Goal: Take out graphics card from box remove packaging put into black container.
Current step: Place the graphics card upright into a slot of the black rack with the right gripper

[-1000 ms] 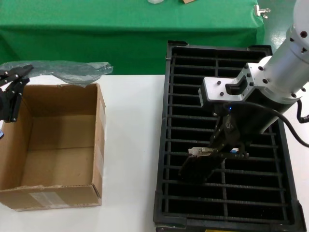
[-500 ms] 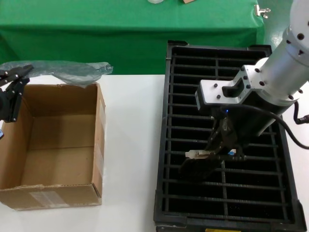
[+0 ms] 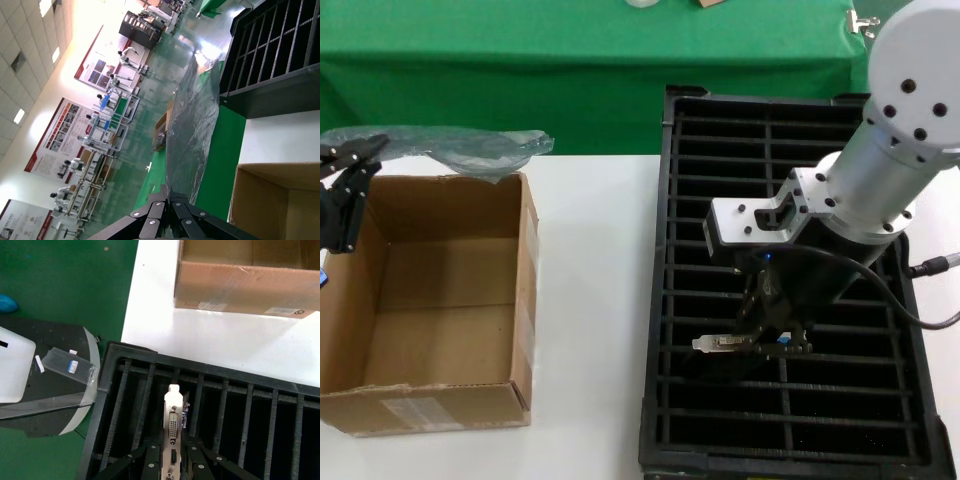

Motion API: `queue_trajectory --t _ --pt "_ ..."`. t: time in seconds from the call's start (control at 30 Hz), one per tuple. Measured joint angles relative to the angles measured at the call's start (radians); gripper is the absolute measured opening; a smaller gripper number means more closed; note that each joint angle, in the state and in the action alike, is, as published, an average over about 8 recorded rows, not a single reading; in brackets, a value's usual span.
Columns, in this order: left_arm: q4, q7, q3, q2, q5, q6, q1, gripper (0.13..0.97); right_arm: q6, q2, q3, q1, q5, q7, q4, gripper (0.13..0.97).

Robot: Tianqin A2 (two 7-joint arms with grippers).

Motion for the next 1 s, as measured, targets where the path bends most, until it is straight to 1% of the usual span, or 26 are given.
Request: queue_trajectory --t 0.33,0.67,0.83,1.0 --pt "0.000 0.000 0.000 0.000 0.000 0.000 0.000 0.139 0.000 -0.045 0.000 -0.024 -0.029 -0.046 -0.081 0.188" --pt "0.000 0.000 0.000 0.000 0.000 0.000 0.000 0.139 0.000 -0.073 0.000 -0.039 -0.043 -0.085 -0.123 0.188" --pt "0.000 0.000 0.000 0.000 0.000 0.000 0.000 0.139 0.000 -0.073 0.000 -0.041 -0.043 -0.091 -0.123 0.217" --pt "0.000 0.000 0.000 0.000 0.000 0.000 0.000 0.139 0.000 -0.060 0.000 -0.036 -0.029 -0.082 -0.096 0.247"
